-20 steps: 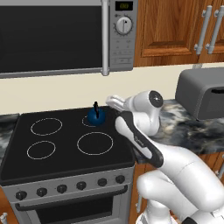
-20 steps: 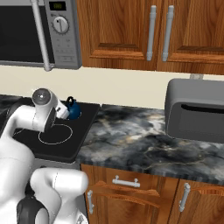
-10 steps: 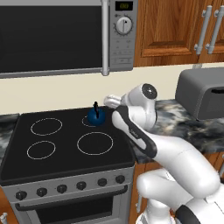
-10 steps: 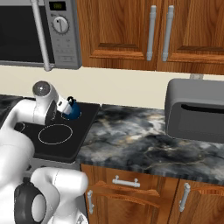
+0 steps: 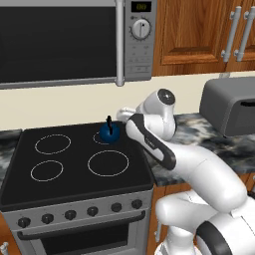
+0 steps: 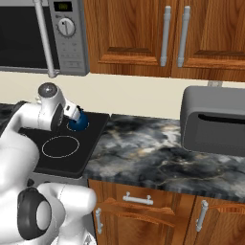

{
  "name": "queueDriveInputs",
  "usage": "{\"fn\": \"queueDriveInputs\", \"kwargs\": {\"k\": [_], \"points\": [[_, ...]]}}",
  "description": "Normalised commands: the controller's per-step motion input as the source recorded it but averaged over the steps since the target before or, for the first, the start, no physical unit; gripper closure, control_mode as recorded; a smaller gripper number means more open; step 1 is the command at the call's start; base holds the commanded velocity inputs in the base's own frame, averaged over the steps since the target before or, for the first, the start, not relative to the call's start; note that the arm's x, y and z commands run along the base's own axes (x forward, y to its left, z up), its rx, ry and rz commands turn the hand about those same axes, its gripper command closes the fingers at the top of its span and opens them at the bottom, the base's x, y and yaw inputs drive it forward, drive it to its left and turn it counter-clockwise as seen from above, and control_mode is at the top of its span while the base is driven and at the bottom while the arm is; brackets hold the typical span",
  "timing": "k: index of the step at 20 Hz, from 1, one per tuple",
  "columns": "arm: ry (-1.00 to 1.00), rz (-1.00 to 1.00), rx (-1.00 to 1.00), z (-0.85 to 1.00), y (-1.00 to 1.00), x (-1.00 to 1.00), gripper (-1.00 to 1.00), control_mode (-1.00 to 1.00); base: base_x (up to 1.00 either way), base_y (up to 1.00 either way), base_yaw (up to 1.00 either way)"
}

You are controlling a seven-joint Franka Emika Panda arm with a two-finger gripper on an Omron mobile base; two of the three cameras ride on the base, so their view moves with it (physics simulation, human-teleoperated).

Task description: The kettle is done boiling. Turn off the stove, then wait for 300 timesteps before moving the kettle to the dining table.

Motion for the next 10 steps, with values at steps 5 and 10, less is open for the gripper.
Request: {"fn": "queueDriveInputs", "kwargs": {"k": [5, 10], "points": [[0.00, 0.07, -0.07, -0.12, 0.00, 0.03, -1.00, -1.00, 0.00, 0.00, 0.00], [0.00, 0.03, -0.07, -0.02, 0.00, 0.13, -1.00, -1.00, 0.00, 0.00, 0.00]]}}
